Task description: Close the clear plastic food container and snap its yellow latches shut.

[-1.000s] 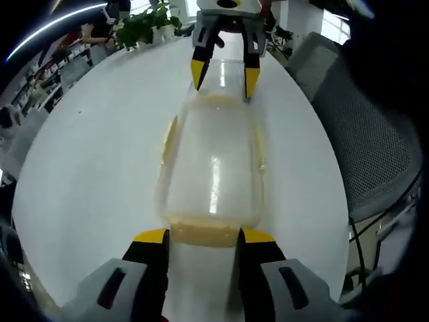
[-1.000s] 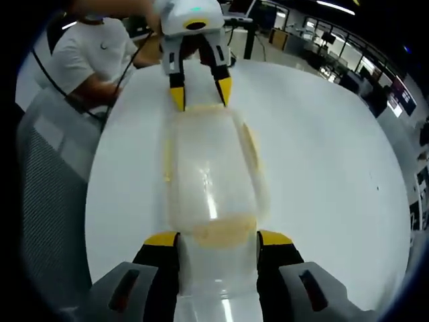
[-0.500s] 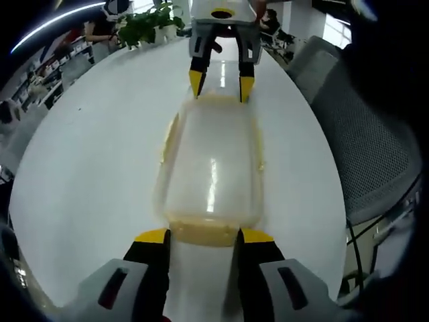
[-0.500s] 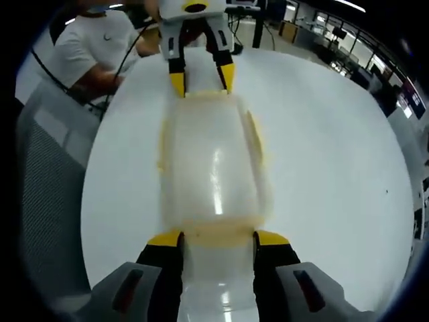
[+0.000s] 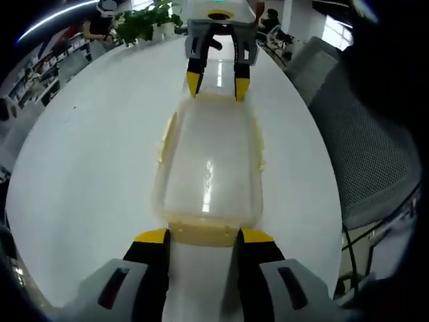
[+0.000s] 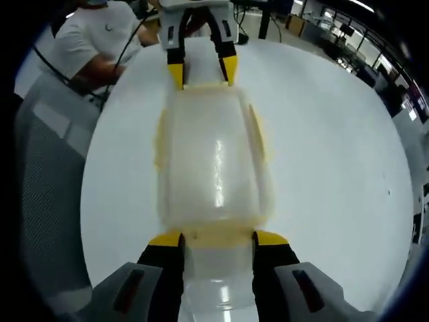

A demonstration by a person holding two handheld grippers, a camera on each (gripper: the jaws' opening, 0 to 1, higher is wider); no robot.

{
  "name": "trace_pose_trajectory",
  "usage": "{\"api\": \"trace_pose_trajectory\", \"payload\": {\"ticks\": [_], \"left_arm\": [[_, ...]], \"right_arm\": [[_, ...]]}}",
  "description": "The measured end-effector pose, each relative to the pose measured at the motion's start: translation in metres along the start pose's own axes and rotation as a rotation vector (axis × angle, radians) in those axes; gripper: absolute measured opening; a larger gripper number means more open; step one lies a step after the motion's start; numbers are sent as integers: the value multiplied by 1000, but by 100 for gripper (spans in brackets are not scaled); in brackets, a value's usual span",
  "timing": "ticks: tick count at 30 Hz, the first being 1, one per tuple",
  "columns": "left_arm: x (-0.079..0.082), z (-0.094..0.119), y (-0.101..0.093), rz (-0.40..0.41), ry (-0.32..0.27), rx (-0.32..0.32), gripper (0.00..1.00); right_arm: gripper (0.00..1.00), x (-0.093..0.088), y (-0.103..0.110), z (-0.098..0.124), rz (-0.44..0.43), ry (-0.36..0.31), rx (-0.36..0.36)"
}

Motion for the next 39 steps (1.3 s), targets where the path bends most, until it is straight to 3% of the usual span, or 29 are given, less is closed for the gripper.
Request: {"api": "trace_pose_trajectory", "payload": {"ticks": [18,39], "left_arm": [[1,1,-13,-39,18,5,37],[-1,13,-31,-6,-5,31,36]], "right_arm": [[39,-1,11,4,20,1,16],[39,13,19,17,66,-19,50]]}}
Point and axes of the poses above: the point that each gripper's makers call its tool centre point, and the gripper's own axes: z roughly backward along the fingers, y roughly to its left, x roughly out of its top, the point moved 3 cm from there along z, roughly backward along the fingers, and after that the axes turned 5 degrees about -y, right-handed, at the moved point
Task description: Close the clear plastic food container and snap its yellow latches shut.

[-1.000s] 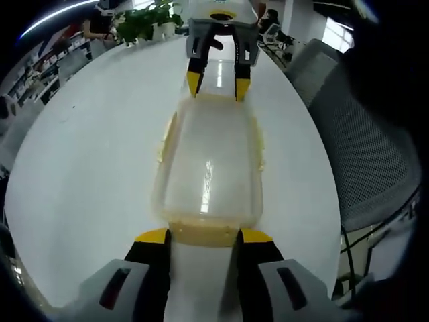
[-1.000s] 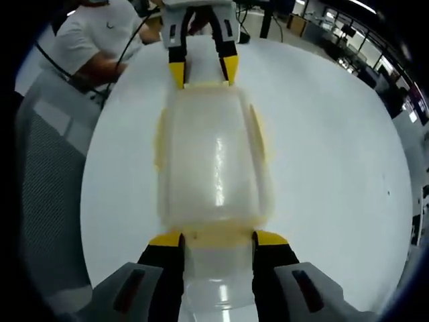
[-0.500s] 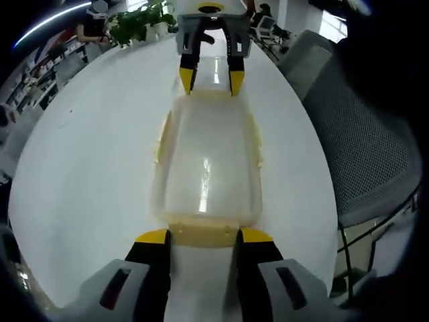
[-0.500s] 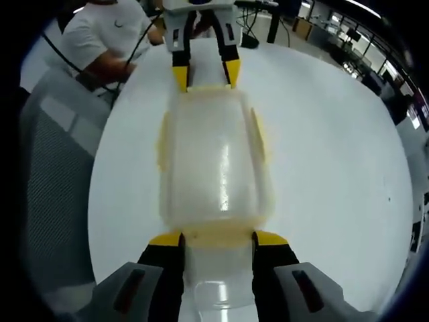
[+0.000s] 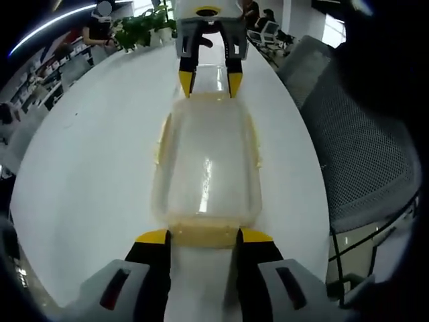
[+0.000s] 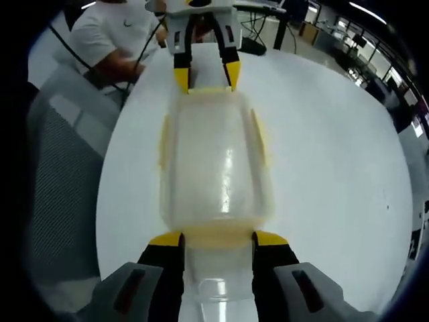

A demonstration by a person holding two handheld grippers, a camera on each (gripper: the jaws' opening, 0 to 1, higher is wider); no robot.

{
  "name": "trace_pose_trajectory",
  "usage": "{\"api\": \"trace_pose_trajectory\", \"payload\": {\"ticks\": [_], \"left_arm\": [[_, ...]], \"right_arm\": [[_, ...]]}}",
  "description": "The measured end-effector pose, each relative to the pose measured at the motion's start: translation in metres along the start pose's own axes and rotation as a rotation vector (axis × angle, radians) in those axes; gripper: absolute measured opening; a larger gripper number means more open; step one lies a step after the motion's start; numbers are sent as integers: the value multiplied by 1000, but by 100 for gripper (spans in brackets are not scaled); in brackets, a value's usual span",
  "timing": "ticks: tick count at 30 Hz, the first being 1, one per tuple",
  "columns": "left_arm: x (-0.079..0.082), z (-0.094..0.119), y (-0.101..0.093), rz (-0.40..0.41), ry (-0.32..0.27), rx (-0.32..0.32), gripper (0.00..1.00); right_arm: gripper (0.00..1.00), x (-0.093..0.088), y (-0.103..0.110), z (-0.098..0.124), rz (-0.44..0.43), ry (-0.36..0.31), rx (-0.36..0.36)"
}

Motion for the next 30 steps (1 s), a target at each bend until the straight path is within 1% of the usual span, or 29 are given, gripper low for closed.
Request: {"api": "trace_pose_trajectory", "payload": {"ticks": [5,8,14,18,25,30], "left_arm": [[1,5,-1,9,-11,7,36],[3,7,-3,16,-20,9,36],[13,13,-6,18,-33,13,37],[20,15,-6,1,-35,19,37],[29,23,-9,-23,-31,23,37],[35,27,-12,-21,-28,28,37]], "right_arm": [[39,2,0,2,13,7,-2],[39,4,1,7,16,5,-3],[39,3,3,15,21,15,-14],[39,2,6,23,18,18,-26],[39,2,14,33,0,0,-44],[39,2,17,39,-3,-9,-41]]}}
Point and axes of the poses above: the point that each gripper's makers call its tool centre point, and the gripper's own axes: z roughly backward along the fingers, y roughly to its left, x roughly out of its top, the point moved 3 cm from there along z, roughly backward along the fingers, and after that the axes turned 5 degrees about -y, right-handed, at the moved point
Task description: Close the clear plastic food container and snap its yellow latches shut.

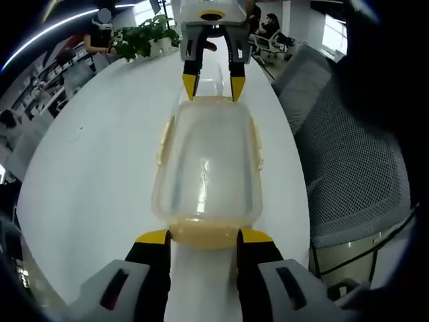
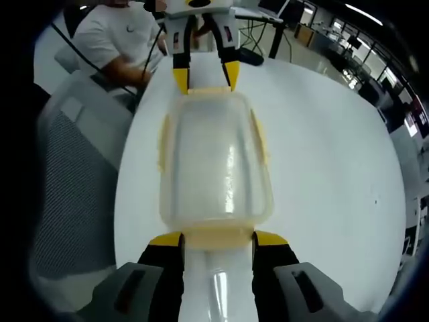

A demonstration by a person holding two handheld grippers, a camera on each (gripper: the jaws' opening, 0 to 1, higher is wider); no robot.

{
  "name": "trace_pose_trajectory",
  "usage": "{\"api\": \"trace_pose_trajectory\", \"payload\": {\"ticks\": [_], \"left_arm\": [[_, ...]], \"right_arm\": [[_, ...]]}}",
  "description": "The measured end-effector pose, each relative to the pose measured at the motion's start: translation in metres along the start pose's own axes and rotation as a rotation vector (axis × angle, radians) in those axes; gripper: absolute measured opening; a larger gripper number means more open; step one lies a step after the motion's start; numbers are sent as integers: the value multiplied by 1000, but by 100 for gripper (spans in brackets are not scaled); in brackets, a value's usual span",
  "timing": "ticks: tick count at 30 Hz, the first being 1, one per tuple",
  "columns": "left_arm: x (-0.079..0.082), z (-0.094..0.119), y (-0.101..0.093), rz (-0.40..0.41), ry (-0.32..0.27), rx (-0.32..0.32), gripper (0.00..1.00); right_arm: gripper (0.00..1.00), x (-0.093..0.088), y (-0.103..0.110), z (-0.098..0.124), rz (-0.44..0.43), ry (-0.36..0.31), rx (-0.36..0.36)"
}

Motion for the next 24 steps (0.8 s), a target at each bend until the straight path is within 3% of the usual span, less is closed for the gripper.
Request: {"api": "trace_pose_trajectory", "payload": {"ticks": [24], "left_arm": [[30,27,-2,32,12,56,37]], "right_arm": [[39,6,-2,35,33,-65,-15]]}}
Point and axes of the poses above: the point that each gripper's makers call its tool centre point, and the gripper's own axes: z roughly backward along the fingers, y roughly to its left, x roughly out of its top, the point moved 3 cm from there along z, roughly backward along the fingers, and after that the axes turned 5 degrees about -y, right-handed, at the moved point
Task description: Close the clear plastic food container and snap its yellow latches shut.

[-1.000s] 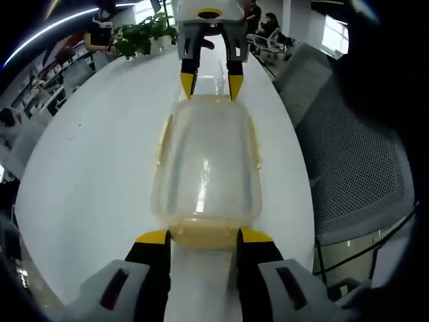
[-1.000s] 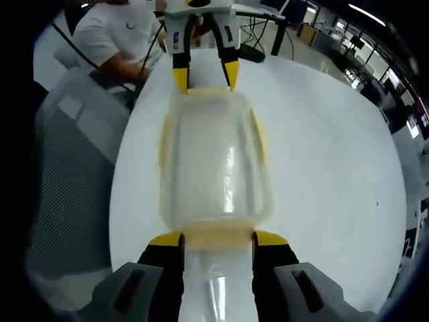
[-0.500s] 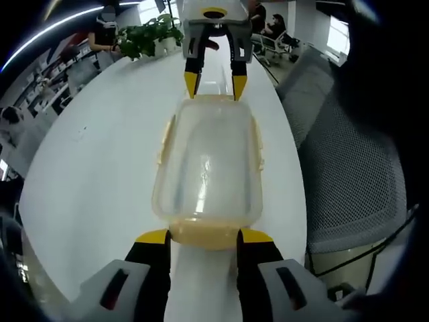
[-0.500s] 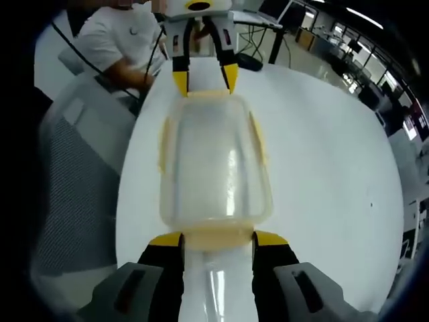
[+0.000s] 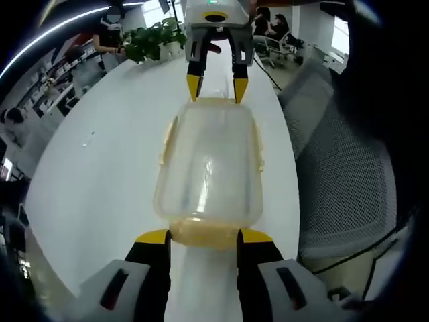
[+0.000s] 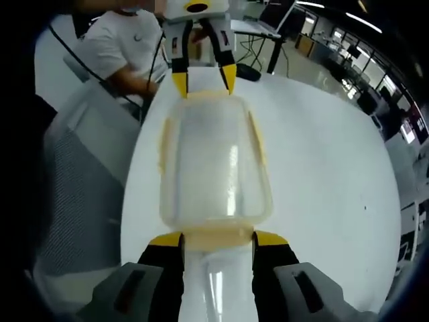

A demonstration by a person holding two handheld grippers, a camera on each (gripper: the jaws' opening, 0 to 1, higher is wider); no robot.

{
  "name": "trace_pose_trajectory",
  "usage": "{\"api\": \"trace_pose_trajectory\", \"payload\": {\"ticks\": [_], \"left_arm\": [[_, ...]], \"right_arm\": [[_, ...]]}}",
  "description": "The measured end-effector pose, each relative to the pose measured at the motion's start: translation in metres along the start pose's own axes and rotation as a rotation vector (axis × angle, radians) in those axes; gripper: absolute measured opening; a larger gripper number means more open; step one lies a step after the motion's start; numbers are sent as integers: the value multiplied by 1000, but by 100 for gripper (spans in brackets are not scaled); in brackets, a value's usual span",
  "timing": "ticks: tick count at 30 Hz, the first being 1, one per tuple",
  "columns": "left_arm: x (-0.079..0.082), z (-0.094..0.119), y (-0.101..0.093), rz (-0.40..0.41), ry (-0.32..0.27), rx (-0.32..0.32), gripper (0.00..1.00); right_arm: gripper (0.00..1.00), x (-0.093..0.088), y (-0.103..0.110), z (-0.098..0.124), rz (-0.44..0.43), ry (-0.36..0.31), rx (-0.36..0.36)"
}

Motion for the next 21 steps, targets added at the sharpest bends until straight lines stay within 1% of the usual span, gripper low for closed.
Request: {"api": "trace_pose_trajectory", "payload": {"ticks": [6,11,15,21], "left_arm": [[8,4,-1,-8,7,-4,37],[13,3,4,-6,2,-1,37],[19,0,7,-3,2,1,37],[19,-1,10,-1,4,3,37]], "right_arm": [[39,-1,1,6,-2,-6,2],[39,-4,-5,12,-20,-7,8],[39,-6,-9,17,-13,3,6],[39,-6,-14,20,-16,-1,4]]}}
Point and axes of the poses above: the point that each gripper's makers call its tool centre point, and the gripper's own axes: z roughly backward along the fingers, y roughly to its left, x roughly out of its top, the point moved 3 cm from there along z, roughly backward along the fingers, and after that the axes turned 5 degrees about -y, right-handed, at the moved point
